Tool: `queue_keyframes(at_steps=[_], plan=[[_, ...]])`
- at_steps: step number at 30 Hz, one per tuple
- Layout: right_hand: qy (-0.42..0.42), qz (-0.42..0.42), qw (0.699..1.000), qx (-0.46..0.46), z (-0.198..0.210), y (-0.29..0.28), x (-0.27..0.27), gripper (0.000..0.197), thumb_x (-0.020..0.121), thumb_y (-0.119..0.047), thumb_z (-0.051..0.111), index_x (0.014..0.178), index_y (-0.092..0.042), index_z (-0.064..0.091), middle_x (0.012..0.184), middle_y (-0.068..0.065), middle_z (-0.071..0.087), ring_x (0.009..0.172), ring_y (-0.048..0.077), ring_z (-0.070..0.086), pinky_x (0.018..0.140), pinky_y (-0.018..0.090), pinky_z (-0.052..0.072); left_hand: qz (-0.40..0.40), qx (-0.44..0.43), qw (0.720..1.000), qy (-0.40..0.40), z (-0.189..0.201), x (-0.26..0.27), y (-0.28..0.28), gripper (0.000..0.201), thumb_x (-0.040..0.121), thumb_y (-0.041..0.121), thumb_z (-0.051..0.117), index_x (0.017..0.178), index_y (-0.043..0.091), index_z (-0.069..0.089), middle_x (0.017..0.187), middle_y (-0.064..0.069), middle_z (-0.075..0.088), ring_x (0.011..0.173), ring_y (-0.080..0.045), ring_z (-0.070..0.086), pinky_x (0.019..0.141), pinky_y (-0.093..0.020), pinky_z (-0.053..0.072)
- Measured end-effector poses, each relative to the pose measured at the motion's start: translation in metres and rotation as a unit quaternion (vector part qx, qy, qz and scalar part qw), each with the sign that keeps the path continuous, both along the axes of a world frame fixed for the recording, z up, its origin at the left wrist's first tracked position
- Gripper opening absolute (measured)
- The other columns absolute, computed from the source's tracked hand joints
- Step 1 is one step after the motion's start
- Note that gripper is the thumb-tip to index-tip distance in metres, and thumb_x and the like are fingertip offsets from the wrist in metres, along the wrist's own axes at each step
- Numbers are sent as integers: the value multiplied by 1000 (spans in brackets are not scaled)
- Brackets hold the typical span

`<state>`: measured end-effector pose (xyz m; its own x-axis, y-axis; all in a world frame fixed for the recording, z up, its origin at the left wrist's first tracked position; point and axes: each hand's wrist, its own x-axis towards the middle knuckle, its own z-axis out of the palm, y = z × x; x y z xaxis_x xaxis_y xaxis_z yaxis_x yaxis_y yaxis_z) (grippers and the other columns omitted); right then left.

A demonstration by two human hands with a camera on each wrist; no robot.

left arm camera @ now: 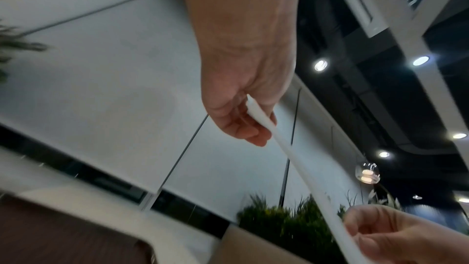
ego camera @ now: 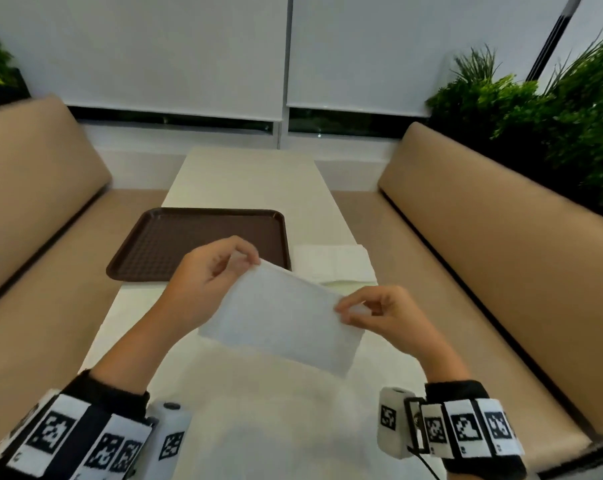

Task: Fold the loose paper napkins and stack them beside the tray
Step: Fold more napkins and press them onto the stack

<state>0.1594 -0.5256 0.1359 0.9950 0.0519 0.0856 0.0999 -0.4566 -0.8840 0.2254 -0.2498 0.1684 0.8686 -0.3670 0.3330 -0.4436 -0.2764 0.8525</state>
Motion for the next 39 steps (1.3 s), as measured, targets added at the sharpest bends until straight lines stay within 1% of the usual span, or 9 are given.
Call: queue_keyframes(at_steps=[4,8,11,16,22,26,29,32,39], plan=[[35,-82,995,54,-23,-27,25,18,82,2,69,83,-16,76,73,-11,72,65,1,61,72,18,46,-12,18,990,141,-44,36,-26,38,93,-2,51,79,26,72,91,3,71,91,-23,65,78,-27,48],[72,-129,989,25,-32,-60,81,28,81,4,66,101,-16,63,101,-1,64,72,16,65,64,25,54,-62,-1,967,246,-68,87,-71,41,84,-9,61,105,26,64,113,-6,68,96,-19,69,87,-36,55],[56,-202,976,-50,-37,-81,136,21,80,7,62,82,-14,62,83,-3,59,74,19,58,55,14,47,-16,2,972,234,-85,132,-108,32,84,-3,65,98,26,66,124,-7,59,98,-21,63,78,-28,51],[72,-243,961,-110,-72,-103,206,31,84,4,58,110,-9,66,117,10,58,100,27,59,79,30,51,76,-6,972,224,-116,186,-152,28,88,-7,57,107,10,67,124,-13,59,107,-17,52,82,-21,42],[109,-185,941,-263,-118,-102,230,32,89,5,39,107,-8,62,119,11,48,121,28,46,78,6,31,105,282,934,192,-150,206,-175,30,95,25,48,122,25,61,138,-4,44,127,-27,37,103,-36,34],[196,-169,884,-388,-123,-92,213,43,90,-13,42,132,-24,50,143,10,24,132,30,23,107,41,24,65,401,907,111,-153,187,-172,32,94,40,45,125,36,54,151,-2,13,134,-25,16,101,-37,21],[135,-182,903,-366,-101,-84,195,49,94,-23,44,142,-31,35,148,11,19,137,31,18,110,47,19,57,348,929,113,-137,172,-158,33,94,41,48,127,39,51,153,-1,8,139,-25,8,107,-39,16],[121,-75,942,-304,-79,-79,162,43,94,-30,55,135,-21,45,137,4,42,127,20,40,102,28,34,49,226,965,125,-110,140,-129,25,94,35,54,119,39,57,146,4,21,136,-20,16,107,-35,17],[275,65,863,-419,-91,-49,75,77,66,-44,83,127,-18,44,112,-5,43,108,21,49,90,35,43,-37,41,988,147,-86,12,-12,27,92,19,59,92,45,68,107,24,63,98,6,56,82,-13,43]])
